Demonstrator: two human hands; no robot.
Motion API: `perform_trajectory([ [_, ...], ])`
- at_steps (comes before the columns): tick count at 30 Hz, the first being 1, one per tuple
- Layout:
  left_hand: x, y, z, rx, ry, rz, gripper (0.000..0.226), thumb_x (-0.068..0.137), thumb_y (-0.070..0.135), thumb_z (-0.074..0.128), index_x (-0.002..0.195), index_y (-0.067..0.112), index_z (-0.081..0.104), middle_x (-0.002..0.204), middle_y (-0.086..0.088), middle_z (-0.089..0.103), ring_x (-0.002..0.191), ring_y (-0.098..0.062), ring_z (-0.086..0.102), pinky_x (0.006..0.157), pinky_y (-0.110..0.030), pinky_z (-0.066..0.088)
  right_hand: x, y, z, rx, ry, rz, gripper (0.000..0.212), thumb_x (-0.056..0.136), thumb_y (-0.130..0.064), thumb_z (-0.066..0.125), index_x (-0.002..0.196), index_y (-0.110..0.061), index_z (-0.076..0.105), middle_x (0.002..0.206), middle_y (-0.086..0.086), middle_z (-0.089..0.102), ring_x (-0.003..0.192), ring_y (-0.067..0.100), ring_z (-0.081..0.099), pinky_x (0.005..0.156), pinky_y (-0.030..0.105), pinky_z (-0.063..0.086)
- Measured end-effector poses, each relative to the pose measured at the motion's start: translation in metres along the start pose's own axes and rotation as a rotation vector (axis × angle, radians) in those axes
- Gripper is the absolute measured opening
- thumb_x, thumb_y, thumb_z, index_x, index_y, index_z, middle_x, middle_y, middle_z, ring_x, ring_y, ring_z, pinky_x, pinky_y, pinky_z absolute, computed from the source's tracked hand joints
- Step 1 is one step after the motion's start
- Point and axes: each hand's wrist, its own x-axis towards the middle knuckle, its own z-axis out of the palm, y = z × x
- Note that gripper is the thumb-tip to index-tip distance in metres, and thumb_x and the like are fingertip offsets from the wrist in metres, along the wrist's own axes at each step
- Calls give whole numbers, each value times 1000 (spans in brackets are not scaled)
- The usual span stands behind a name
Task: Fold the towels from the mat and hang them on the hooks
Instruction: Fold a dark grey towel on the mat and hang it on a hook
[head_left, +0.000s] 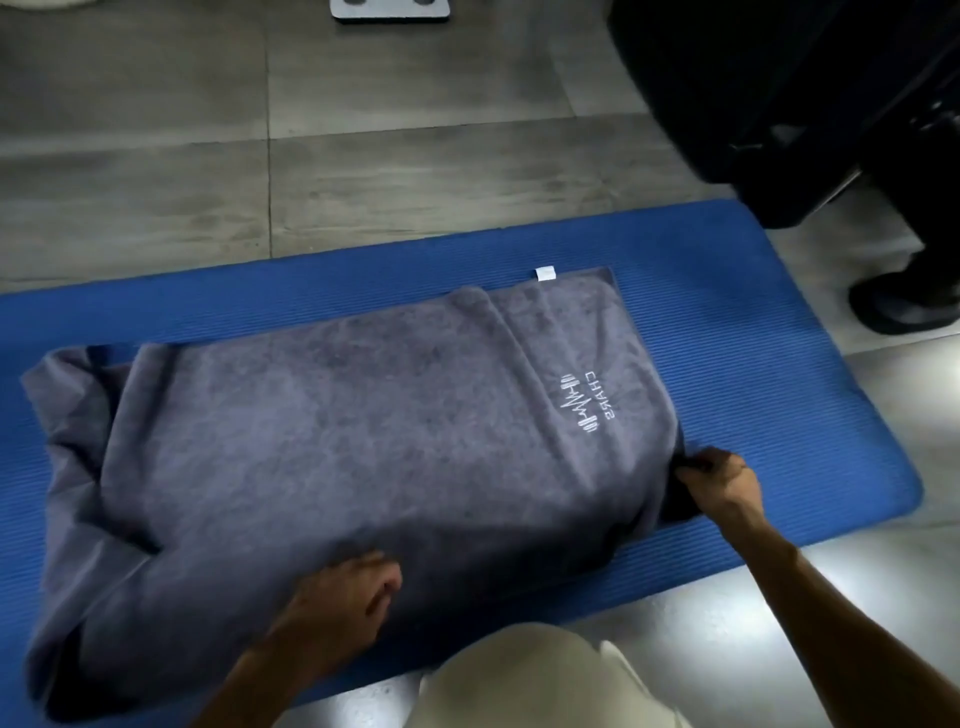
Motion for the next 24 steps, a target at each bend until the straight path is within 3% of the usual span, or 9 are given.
perform_trajectory([
  [3,16,3,5,-14,118,-55,32,60,36,60,91,32,52,100,7,60,79,-18,67,53,-26,56,7,12,-3,107,31,33,27,80,-23,71,93,2,69,86,20,68,85,32,64,71,37,52],
  [7,24,22,-17,29,453,42,26,72,32,45,95,31,57,88,3,68,68,-21,69,53,-29,55,19,32,-12,107,98,86,21,86,-16,68,102,-2,65,98,23,69,88,32,64,77,40,50],
  [9,38,28,-37,12,444,-82,49,74,33,57,122,24,62,123,-9,60,105,-33,64,75,-45,56,22,36,-13,-62,106,90,26,87,-22,66,108,-9,62,105,23,68,101,39,63,84,42,49],
  [11,53,30,-47,78,296,-183,95,77,45,69,152,33,12,160,-12,6,143,-42,18,103,-56,35,28,30,-11,-199,147,-2,31,85,-26,65,113,-14,58,110,20,67,104,40,61,87,45,48],
  [12,59,31,-51,101,234,-229,109,77,50,69,149,38,-12,159,-10,-19,145,-43,-3,109,-56,27,31,21,-11,-209,167,-78,34,83,-26,67,113,-13,58,109,20,67,103,41,61,87,46,49],
  [13,65,32,-55,113,182,-255,115,77,52,70,144,40,-23,154,-9,-32,144,-44,-15,110,-56,25,37,10,-7,-205,174,-169,37,81,-26,67,113,-10,59,108,20,66,101,42,61,86,47,49],
  [17,73,38,-67,114,42,-250,125,73,48,76,141,43,-30,147,-12,-43,140,-47,-24,107,-61,29,65,-59,9,-123,91,-423,42,71,-22,54,109,-6,61,104,19,66,96,40,60,86,48,49],
  [21,75,37,-69,159,-8,-260,133,71,45,79,136,41,-37,145,-15,-46,138,-51,-24,106,-64,29,107,-129,22,-26,9,-427,43,70,-16,57,112,-14,68,116,11,64,103,31,62,97,36,49],
  [24,77,38,-66,201,26,-268,139,69,54,77,118,45,-52,147,-15,-43,140,-50,-19,106,-60,34,141,-162,28,-142,-10,-420,43,67,-21,56,107,-24,71,128,5,58,118,30,54,104,37,43],
])
